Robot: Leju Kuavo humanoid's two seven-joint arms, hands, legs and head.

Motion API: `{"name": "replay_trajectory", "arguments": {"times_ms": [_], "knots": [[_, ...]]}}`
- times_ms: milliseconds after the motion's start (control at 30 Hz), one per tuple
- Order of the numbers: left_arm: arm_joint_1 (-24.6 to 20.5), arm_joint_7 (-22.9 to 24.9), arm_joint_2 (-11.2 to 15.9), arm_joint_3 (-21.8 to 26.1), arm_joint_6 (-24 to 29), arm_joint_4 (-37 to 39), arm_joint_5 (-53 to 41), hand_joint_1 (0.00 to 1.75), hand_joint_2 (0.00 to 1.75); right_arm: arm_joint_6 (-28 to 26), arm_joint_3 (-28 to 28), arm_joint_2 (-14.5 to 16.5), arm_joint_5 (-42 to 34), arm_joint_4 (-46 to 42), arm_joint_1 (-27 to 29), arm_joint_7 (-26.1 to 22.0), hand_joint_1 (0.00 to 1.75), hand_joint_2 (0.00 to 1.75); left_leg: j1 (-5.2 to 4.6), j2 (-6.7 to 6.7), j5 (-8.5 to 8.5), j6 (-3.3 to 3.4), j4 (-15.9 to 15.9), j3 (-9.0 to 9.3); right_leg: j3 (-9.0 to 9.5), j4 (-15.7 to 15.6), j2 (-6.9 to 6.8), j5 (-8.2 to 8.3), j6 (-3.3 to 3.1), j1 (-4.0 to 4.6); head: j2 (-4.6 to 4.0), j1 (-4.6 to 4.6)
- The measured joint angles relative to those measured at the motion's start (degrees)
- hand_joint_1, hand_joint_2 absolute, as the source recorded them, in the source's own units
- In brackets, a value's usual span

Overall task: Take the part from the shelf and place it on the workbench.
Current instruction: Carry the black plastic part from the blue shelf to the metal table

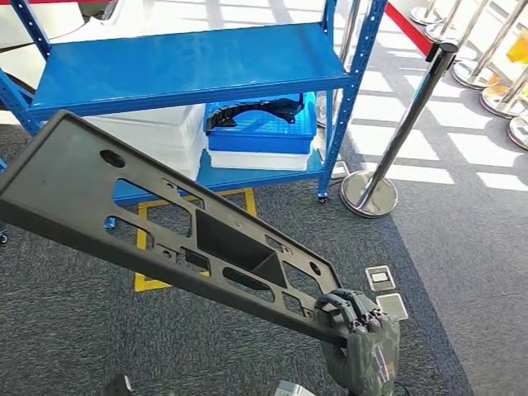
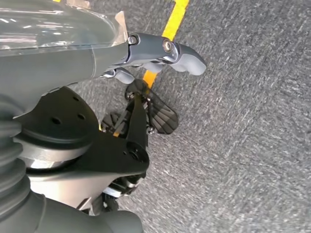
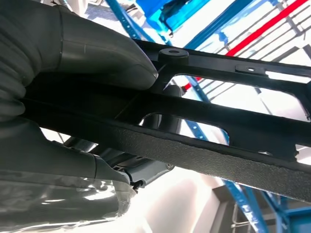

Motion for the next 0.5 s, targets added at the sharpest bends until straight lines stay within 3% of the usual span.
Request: {"name": "replay_trajectory", "arguments": {"times_ms": [67, 133, 167, 233, 300, 333, 400, 467, 500], "knots": [[-0.06, -0.01, 0.01, 0.01, 0.01, 0.00, 0.02, 0.00, 1.75, -0.01, -0.07, -0.01, 0.03, -0.01, -0.02, 0.05, 1.75, 1.75, 0.04, 0.77, 0.11, -0.77, -0.24, 0.11, -0.25, -0.29, 0.75, 0.05, -0.78, 0.34, 0.00, -0.03], [-0.17, -0.02, 0.01, 0.02, 0.00, 0.00, 0.05, 0.00, 1.75, -0.04, -0.16, -0.02, 0.03, -0.04, -0.02, 0.08, 1.75, 1.75, 0.22, -0.17, -0.77, -1.35, 0.31, -0.04, -0.29, -0.84, 1.68, 0.54, -1.71, 0.22, 0.00, -0.05], [-0.16, -0.04, 0.01, 0.02, -0.01, 0.00, 0.05, 0.00, 1.75, -0.06, -0.20, -0.01, 0.04, -0.06, -0.08, 0.08, 1.75, 1.75, 0.24, -1.41, -2.09, -1.47, 2.07, -0.77, -0.27, -1.14, 2.14, 0.81, -2.15, 0.10, 0.00, -0.10], [0.02, -0.08, 0.03, 0.02, -0.04, 0.00, 0.04, 0.00, 1.75, -0.09, -0.31, 0.02, 0.08, -0.07, -0.17, 0.08, 1.75, 1.75, 0.16, -3.91, -5.93, -1.40, 9.24, -3.94, -0.35, -1.30, 3.24, 1.08, -2.67, 0.11, 0.00, -0.18], [0.31, -0.07, 0.05, 0.02, -0.08, 0.00, 0.06, 0.00, 1.75, -0.09, -0.44, 0.03, 0.15, -0.03, -0.10, 0.09, 1.75, 1.75, 0.02, -4.63, -7.93, -1.29, 15.79, -7.03, -0.43, -1.27, 4.66, 1.17, -2.86, 0.32, -0.01, -0.21], [0.38, -0.07, 0.05, 0.02, -0.11, 0.00, 0.07, 0.00, 1.75, -0.09, -0.50, 0.02, 0.22, -0.01, -0.05, 0.10, 1.75, 1.75, -0.01, -4.73, -7.25, -1.19, 16.15, -7.33, -0.42, -1.23, 5.46, 1.19, -2.89, 0.39, -0.01, -0.21], [0.38, -0.07, 0.06, 0.02, -0.21, 0.00, 0.07, 0.00, 1.75, -0.09, -0.60, 0.02, 0.49, 0.02, 0.07, 0.21, 1.75, 1.75, 0.03, -5.46, -3.11, -0.91, 10.31, -4.98, -0.35, -1.02, 7.09, 1.16, -2.83, 0.44, -0.01, -0.22], [0.34, -0.07, 0.05, 0.03, -0.35, 0.00, 0.02, 0.00, 1.75, -0.08, -0.68, 0.03, 0.80, 0.02, 0.19, 0.42, 1.75, 1.75, 0.32, -8.03, 0.11, -0.68, 3.19, -2.13, -0.70, -0.40, 8.58, 1.03, -2.54, 0.51, 0.00, -0.18], [0.37, -0.04, 0.05, 0.03, -0.40, 0.00, -0.02, 0.00, 1.75, -0.08, -0.71, 0.03, 0.94, 0.01, 0.24, 0.51, 1.75, 1.75, 0.39, -9.08, 0.63, -0.62, 1.32, -1.47, -1.08, -0.11, 9.18, 1.04, -2.29, 0.45, 0.00, -0.17]]}}
